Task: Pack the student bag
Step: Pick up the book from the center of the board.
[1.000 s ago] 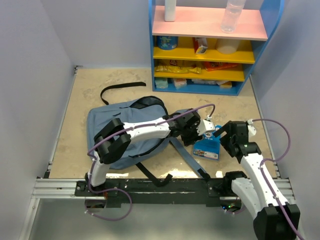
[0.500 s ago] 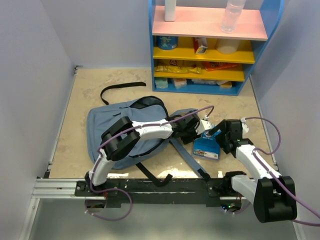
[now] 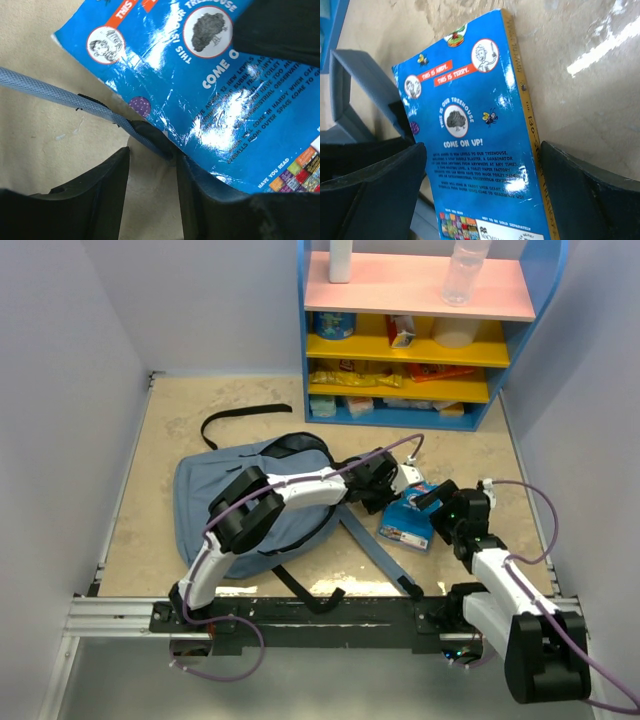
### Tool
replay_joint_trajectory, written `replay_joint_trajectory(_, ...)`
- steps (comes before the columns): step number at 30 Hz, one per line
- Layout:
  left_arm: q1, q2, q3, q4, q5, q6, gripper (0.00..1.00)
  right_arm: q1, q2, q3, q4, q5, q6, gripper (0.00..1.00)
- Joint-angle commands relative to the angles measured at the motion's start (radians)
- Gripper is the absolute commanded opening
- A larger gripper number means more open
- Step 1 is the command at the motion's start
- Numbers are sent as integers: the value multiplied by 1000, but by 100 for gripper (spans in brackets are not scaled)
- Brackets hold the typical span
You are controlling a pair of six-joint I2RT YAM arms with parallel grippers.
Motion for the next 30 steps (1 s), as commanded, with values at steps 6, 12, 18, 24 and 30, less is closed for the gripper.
replay_joint_trajectory(6,-9,25,-57,-10,117,-53,45,22,-196,-80,190,-361,208,89)
replay_joint_trajectory(12,6,11,-88,0,137,-67,45,22,-268,-125,252,-388,245,86)
replay_joint_trajectory(18,14,2,-111,-1,131,-47,43,23,-357,-92,282,-364,253,86)
replay_joint_trajectory(24,12,-2,-117,-4,134,-45,43,22,-307,-59,324,-390,232,86)
replay_joint_trajectory(30,14,-3,-111,-9,140,-47,43,24,-273,-105,433,-399,276,83)
